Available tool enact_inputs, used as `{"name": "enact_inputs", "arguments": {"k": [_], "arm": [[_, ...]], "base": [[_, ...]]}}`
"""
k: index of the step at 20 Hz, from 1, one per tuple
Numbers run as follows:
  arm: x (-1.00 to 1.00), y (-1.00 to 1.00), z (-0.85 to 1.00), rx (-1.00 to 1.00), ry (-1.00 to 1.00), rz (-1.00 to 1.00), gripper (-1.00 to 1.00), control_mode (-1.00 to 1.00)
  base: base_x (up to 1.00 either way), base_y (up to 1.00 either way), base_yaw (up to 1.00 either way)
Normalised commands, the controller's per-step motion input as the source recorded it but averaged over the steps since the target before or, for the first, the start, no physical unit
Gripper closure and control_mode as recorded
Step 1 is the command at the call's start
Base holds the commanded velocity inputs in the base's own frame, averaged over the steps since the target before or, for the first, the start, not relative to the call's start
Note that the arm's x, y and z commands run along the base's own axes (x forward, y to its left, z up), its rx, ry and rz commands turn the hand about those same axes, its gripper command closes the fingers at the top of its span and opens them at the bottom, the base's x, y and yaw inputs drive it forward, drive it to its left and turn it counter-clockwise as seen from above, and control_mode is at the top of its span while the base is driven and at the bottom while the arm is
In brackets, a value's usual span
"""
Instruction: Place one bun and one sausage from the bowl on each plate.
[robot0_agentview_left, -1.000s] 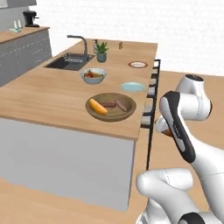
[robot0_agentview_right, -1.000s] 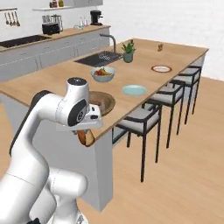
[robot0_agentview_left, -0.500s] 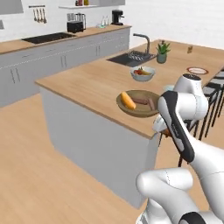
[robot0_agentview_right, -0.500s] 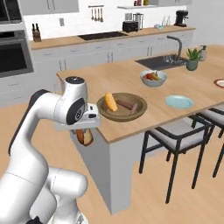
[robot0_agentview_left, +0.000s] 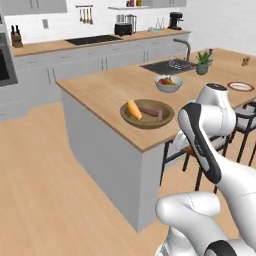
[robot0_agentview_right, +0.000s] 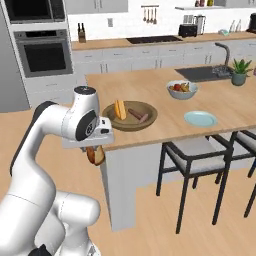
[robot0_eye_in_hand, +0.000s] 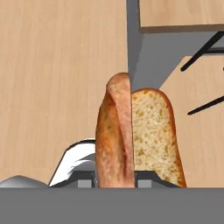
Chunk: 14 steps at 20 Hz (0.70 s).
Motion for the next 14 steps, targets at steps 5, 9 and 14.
{"name": "enact_inputs", "arguments": {"k": [5, 9, 14], "arm": [[0.00, 0.00, 0.00, 0.00, 0.00, 0.00, 1.00, 1.00], [0.00, 0.00, 0.00, 0.00, 0.00, 0.00, 1.00, 1.00], [0.00, 0.00, 0.00, 0.00, 0.00, 0.00, 1.00, 1.00]], "base": [[-0.13, -1.00, 0.53], [0.00, -0.99, 0.57], [-0.03, -0.99, 0.48]]}}
